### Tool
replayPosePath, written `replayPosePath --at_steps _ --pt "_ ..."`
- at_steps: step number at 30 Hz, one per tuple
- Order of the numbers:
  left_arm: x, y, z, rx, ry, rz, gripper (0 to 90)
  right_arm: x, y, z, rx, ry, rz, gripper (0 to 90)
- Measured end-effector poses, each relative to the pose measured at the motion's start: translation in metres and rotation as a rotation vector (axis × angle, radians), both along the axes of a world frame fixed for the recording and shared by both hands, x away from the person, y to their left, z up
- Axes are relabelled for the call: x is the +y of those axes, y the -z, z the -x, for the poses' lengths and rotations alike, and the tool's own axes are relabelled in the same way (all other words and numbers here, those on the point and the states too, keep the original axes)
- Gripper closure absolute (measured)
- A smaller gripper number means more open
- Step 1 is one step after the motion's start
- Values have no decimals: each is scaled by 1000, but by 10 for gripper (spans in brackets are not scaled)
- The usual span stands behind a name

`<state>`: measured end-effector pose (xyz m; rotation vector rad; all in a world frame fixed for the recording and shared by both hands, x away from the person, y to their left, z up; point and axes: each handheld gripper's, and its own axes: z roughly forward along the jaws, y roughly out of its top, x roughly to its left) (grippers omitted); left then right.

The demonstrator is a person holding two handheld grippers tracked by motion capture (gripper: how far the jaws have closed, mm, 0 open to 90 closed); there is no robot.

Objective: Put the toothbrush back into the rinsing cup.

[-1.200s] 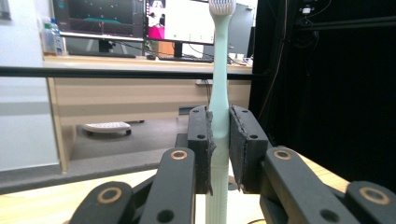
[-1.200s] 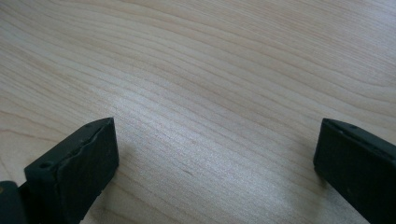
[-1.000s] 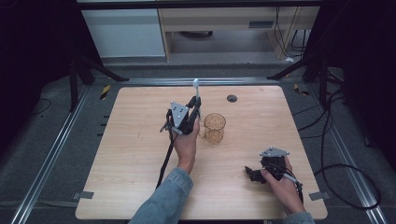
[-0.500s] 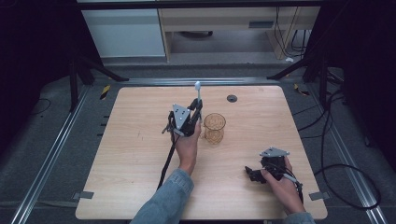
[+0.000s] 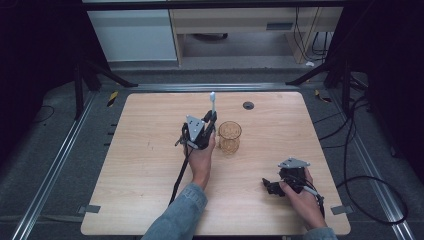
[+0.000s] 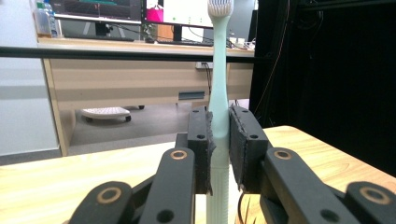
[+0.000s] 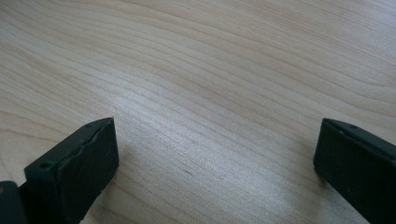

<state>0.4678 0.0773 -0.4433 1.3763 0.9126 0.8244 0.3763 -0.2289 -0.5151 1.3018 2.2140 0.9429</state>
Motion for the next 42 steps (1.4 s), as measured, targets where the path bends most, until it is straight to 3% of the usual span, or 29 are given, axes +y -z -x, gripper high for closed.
replayPosePath --at_steps 9,42 --pt "-1 11 2 21 1 -8 784 0 0 0 -1 0 0 4" --pt "2 30 13 50 9 -24 782 0 0 0 1 1 -1 4"
